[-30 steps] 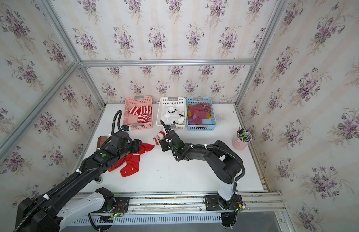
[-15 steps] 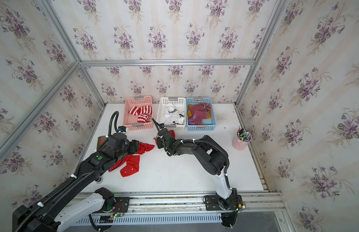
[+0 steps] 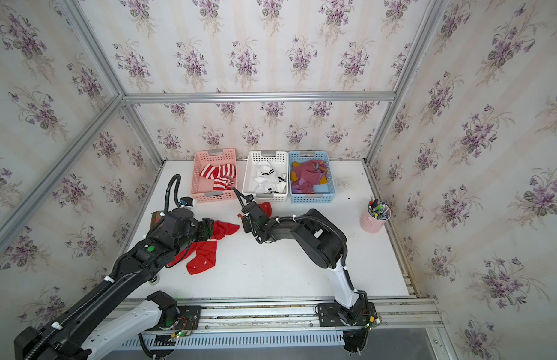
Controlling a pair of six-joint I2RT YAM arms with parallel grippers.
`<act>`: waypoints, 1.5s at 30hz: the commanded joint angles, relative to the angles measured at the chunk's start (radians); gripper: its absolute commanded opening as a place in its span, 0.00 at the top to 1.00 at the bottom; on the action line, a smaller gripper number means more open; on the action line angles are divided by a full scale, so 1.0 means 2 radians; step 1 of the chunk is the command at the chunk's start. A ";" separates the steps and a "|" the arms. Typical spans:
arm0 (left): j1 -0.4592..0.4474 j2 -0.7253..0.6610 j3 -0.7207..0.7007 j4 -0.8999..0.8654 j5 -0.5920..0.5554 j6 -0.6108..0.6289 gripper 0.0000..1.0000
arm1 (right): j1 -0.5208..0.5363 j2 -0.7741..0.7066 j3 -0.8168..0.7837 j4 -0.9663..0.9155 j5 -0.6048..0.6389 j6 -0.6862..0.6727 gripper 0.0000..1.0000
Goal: Sort the socks into the basket by color
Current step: Pick up the sock at the center of the board, then place the sock in the bin.
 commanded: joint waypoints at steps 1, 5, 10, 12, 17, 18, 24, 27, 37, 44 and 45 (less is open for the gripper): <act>0.000 -0.003 -0.001 -0.001 -0.006 -0.003 0.37 | 0.002 -0.008 -0.015 -0.008 -0.004 0.011 0.79; 0.000 -0.001 -0.002 0.000 -0.005 -0.003 0.37 | 0.003 -0.028 -0.028 0.003 -0.012 0.010 0.88; 0.000 -0.002 -0.003 0.001 -0.004 -0.002 0.36 | 0.006 -0.068 -0.036 -0.003 -0.033 -0.002 0.91; 0.000 -0.004 -0.003 0.000 -0.005 -0.002 0.36 | 0.008 -0.091 -0.035 -0.009 -0.042 -0.008 0.92; 0.000 -0.007 -0.004 0.000 -0.005 -0.002 0.36 | 0.008 -0.138 -0.032 -0.013 -0.058 -0.022 0.91; 0.000 -0.007 -0.005 0.000 -0.005 -0.002 0.36 | 0.008 -0.144 -0.028 -0.013 -0.059 -0.026 0.91; -0.001 -0.009 -0.005 -0.001 -0.003 -0.002 0.36 | 0.008 -0.144 0.018 -0.021 -0.082 -0.039 0.91; -0.002 -0.013 -0.005 -0.005 -0.005 -0.001 0.36 | 0.008 -0.140 0.048 -0.025 -0.091 -0.046 0.91; -0.001 -0.023 -0.008 -0.012 -0.008 -0.002 0.36 | 0.003 -0.085 0.196 -0.063 -0.121 -0.066 0.90; -0.001 -0.030 -0.004 -0.024 -0.007 0.001 0.35 | -0.002 -0.021 0.304 -0.098 -0.121 -0.070 0.90; -0.001 -0.032 -0.005 -0.025 -0.006 0.001 0.35 | -0.004 -0.012 0.317 -0.102 -0.123 -0.069 0.89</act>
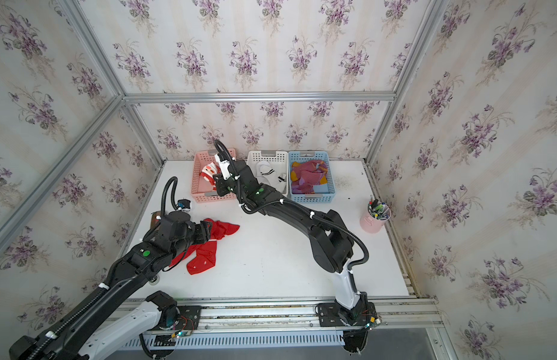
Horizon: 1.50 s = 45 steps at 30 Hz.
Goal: Sort the socks into the basket by color
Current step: Place the sock in the bin.
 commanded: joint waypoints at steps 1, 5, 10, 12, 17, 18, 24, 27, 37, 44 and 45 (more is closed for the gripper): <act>0.000 -0.004 0.002 -0.004 -0.005 0.000 0.35 | -0.004 0.024 0.033 -0.017 -0.003 -0.005 0.90; 0.000 -0.005 0.005 -0.013 0.000 -0.001 0.35 | -0.006 0.060 0.070 -0.021 0.007 -0.007 0.89; -0.001 -0.011 0.004 -0.017 0.004 -0.002 0.35 | -0.009 0.114 0.112 -0.018 0.026 -0.010 0.89; 0.000 -0.013 0.004 -0.020 0.004 -0.002 0.35 | -0.010 0.134 0.130 -0.017 0.033 -0.012 0.89; 0.000 -0.017 0.003 -0.022 0.005 -0.002 0.35 | -0.011 0.182 0.179 -0.032 0.044 -0.017 0.86; 0.000 -0.016 0.003 -0.022 0.005 -0.002 0.35 | -0.012 0.192 0.191 -0.038 0.043 -0.017 0.85; -0.001 -0.015 0.003 -0.023 0.007 -0.003 0.35 | -0.017 0.223 0.218 -0.045 0.027 -0.009 0.82; 0.000 -0.014 0.003 -0.023 0.007 -0.004 0.35 | -0.019 0.228 0.218 -0.039 0.019 -0.001 0.80; 0.000 -0.016 0.005 -0.028 0.007 -0.003 0.34 | -0.024 0.229 0.223 -0.039 0.018 0.006 0.57; 0.000 -0.018 0.000 -0.026 0.006 -0.005 0.34 | -0.027 0.207 0.203 -0.047 0.021 0.004 0.59; 0.000 -0.017 0.000 -0.025 0.006 -0.005 0.34 | -0.027 0.198 0.192 -0.044 0.020 0.003 0.58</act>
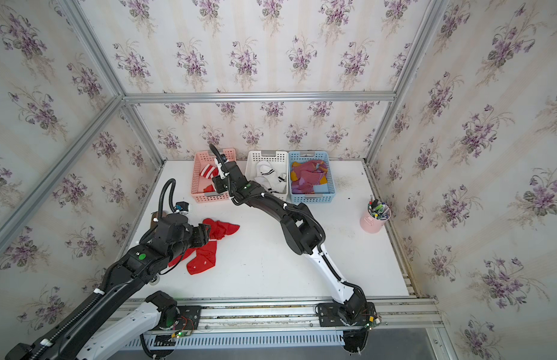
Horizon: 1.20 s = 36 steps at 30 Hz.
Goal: Sort the socks into the basket by color
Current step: Place the sock in the bin, then pick up the sock at the center of the board.
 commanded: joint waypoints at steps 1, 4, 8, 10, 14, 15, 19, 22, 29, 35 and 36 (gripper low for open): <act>-0.001 0.002 0.000 0.001 0.000 -0.005 0.33 | 0.000 -0.028 -0.023 0.014 0.005 0.000 0.58; 0.000 0.006 -0.003 0.005 0.001 -0.005 0.33 | 0.001 -0.058 -0.060 0.023 0.003 -0.001 0.59; 0.000 0.015 -0.012 0.016 0.002 -0.007 0.32 | 0.000 -0.112 -0.132 0.048 0.004 0.001 0.60; 0.000 0.023 -0.021 0.027 -0.003 -0.012 0.32 | 0.000 -0.149 -0.188 0.077 0.002 0.001 0.60; 0.000 0.039 -0.047 0.058 -0.009 -0.025 0.31 | 0.000 -0.211 -0.276 0.107 0.006 0.002 0.60; 0.000 0.045 -0.052 0.065 -0.012 -0.029 0.32 | 0.000 -0.226 -0.298 0.114 0.006 0.002 0.60; 0.000 0.065 -0.071 0.094 -0.027 -0.042 0.35 | 0.001 -0.287 -0.378 0.136 0.009 0.002 0.60; 0.000 0.085 -0.075 0.108 -0.037 -0.046 0.37 | 0.000 -0.333 -0.437 0.149 0.008 0.003 0.60; 0.001 0.155 -0.068 0.150 -0.039 -0.050 0.49 | 0.000 -0.422 -0.541 0.168 0.018 0.016 0.60; 0.003 0.224 -0.032 0.160 -0.057 -0.040 0.53 | 0.000 -0.475 -0.597 0.167 0.030 0.025 0.59; 0.005 0.234 -0.026 0.160 -0.058 -0.039 0.54 | 0.000 -0.481 -0.603 0.166 0.033 0.025 0.59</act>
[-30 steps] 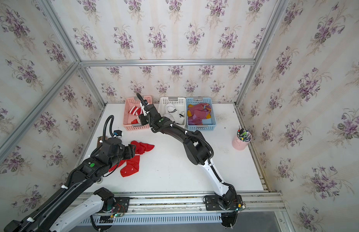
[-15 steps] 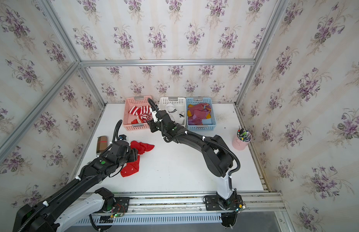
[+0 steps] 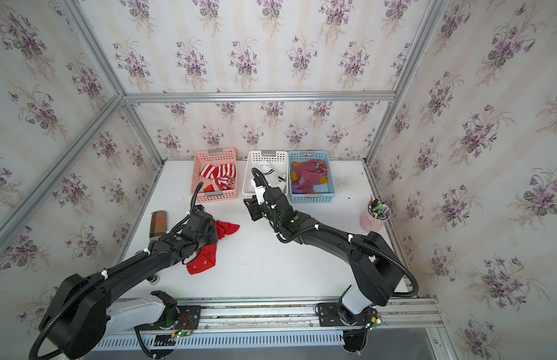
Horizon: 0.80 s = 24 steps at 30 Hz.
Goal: Sort the socks into the basket by color
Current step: Pick up the sock at the center of the board.
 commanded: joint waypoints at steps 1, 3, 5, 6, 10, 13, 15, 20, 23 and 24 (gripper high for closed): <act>0.003 0.028 0.018 0.022 -0.019 0.006 0.54 | 0.000 -0.022 -0.019 0.011 0.017 0.011 0.59; 0.005 0.049 0.028 0.022 -0.022 0.009 0.55 | 0.001 -0.033 -0.031 0.008 0.023 0.014 0.59; 0.008 0.067 0.039 0.017 -0.030 0.011 0.56 | 0.000 -0.043 -0.044 0.008 0.029 0.016 0.59; 0.009 0.073 0.042 0.015 -0.034 0.011 0.56 | 0.001 -0.047 -0.049 0.008 0.032 0.017 0.59; 0.010 0.089 0.050 0.022 -0.035 0.016 0.57 | 0.000 -0.059 -0.066 0.002 0.040 0.019 0.59; 0.011 0.113 0.056 0.024 -0.033 0.018 0.58 | 0.000 -0.064 -0.076 0.002 0.044 0.022 0.59; 0.011 0.120 0.060 0.024 -0.034 0.019 0.58 | 0.001 -0.066 -0.081 0.002 0.046 0.025 0.59; 0.012 0.133 0.065 0.020 -0.037 0.021 0.61 | 0.000 -0.073 -0.090 0.004 0.051 0.027 0.59; 0.012 0.133 0.063 0.020 -0.040 0.021 0.63 | 0.000 -0.075 -0.094 0.007 0.052 0.028 0.59; 0.012 0.133 0.063 0.019 -0.041 0.020 0.63 | 0.000 -0.074 -0.094 0.006 0.052 0.028 0.59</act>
